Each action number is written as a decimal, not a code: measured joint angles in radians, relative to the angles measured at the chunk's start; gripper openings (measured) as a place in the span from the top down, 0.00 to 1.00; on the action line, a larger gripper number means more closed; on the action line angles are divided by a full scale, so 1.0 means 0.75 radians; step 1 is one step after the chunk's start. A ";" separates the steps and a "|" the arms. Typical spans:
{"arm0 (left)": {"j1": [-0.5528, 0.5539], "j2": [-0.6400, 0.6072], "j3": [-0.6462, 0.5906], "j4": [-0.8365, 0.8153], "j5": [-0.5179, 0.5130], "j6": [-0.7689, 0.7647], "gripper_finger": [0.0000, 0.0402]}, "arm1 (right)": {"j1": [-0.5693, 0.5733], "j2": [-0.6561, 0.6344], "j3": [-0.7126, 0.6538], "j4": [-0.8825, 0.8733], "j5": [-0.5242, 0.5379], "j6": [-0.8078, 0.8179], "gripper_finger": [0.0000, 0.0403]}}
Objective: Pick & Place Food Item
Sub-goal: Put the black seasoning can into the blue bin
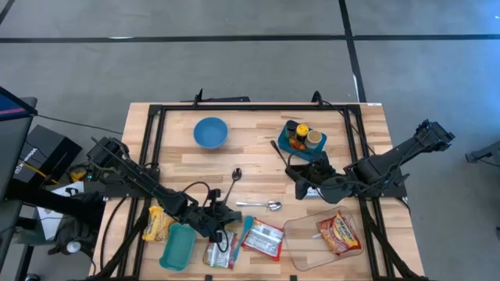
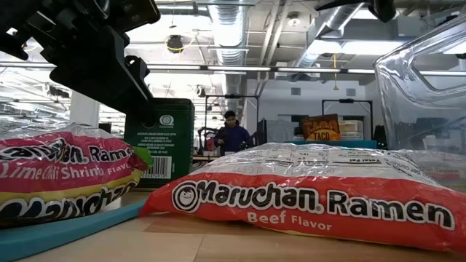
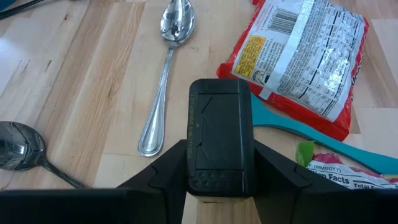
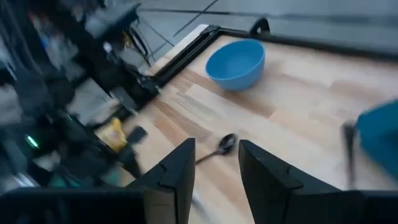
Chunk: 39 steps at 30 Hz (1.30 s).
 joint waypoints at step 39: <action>0.282 -0.234 0.000 0.025 0.086 0.156 0.66 | -0.163 0.007 0.000 -0.058 -0.280 -0.839 0.71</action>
